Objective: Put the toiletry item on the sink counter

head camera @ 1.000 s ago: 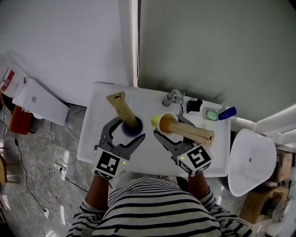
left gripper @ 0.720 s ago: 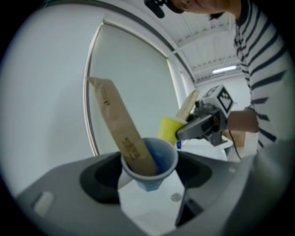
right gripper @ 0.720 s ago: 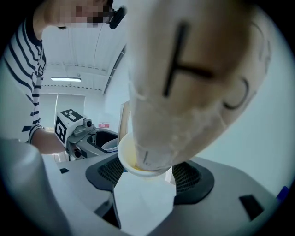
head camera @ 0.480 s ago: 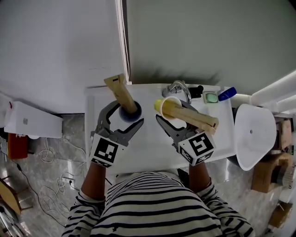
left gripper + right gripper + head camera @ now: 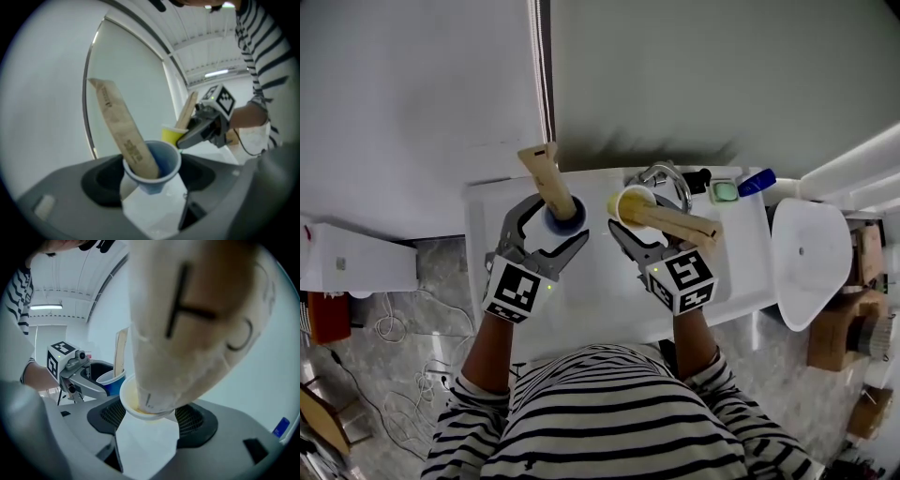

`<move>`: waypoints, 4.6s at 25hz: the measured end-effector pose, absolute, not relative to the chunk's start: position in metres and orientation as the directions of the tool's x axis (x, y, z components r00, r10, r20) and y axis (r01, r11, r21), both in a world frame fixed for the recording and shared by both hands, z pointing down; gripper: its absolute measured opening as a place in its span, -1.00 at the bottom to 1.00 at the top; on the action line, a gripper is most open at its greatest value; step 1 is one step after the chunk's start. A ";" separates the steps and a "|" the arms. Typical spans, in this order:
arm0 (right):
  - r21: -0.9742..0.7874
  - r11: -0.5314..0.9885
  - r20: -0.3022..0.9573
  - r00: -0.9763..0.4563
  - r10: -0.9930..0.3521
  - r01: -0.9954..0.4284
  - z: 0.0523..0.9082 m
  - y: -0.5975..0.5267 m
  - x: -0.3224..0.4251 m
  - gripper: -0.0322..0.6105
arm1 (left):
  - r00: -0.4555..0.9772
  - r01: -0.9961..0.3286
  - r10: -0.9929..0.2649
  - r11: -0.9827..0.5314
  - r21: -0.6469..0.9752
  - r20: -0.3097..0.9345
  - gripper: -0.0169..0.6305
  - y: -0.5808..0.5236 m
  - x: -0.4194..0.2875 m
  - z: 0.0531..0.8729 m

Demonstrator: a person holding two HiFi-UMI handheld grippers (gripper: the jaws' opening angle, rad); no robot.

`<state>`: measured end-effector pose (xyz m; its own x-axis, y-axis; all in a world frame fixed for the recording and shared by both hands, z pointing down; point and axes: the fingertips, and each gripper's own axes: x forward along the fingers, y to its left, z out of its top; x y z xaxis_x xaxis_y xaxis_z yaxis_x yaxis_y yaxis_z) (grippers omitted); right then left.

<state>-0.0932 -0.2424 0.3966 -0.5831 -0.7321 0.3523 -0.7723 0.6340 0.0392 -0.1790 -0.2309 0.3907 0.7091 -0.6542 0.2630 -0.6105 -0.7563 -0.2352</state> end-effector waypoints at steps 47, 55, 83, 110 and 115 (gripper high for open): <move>-0.025 0.503 0.671 -0.387 -0.633 -0.864 0.623 -0.349 -0.092 0.14 | 0.735 -0.607 -0.600 -0.790 -0.085 0.316 0.17 -0.288 -0.197 0.495; -0.014 0.498 0.674 -0.376 -0.636 -0.867 0.629 -0.353 -0.092 0.14 | 0.743 -0.605 -0.596 -0.793 -0.076 0.304 0.17 -0.290 -0.196 0.494; -0.091 0.463 0.687 -0.392 -0.611 -0.882 0.631 -0.328 -0.084 0.08 | 0.742 -0.609 -0.603 -0.789 -0.083 0.293 0.17 -0.283 -0.196 0.487; -0.113 0.505 0.483 -0.491 -0.725 -0.856 0.497 -0.268 -0.086 0.08 | 0.723 -0.619 -0.619 -0.778 -0.110 0.306 0.17 -0.290 -0.187 0.494; -0.114 0.500 0.491 -0.486 -0.723 -0.859 0.500 -0.269 -0.083 0.08 | 0.723 -0.616 -0.610 -0.782 -0.097 0.324 0.17 -0.301 -0.183 0.515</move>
<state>-0.0834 -0.2685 0.4996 -0.4862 -0.7231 0.4907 -0.8585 0.4999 -0.1140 -0.1831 -0.3006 0.5148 0.7230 -0.6100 0.3243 -0.6159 -0.7818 -0.0974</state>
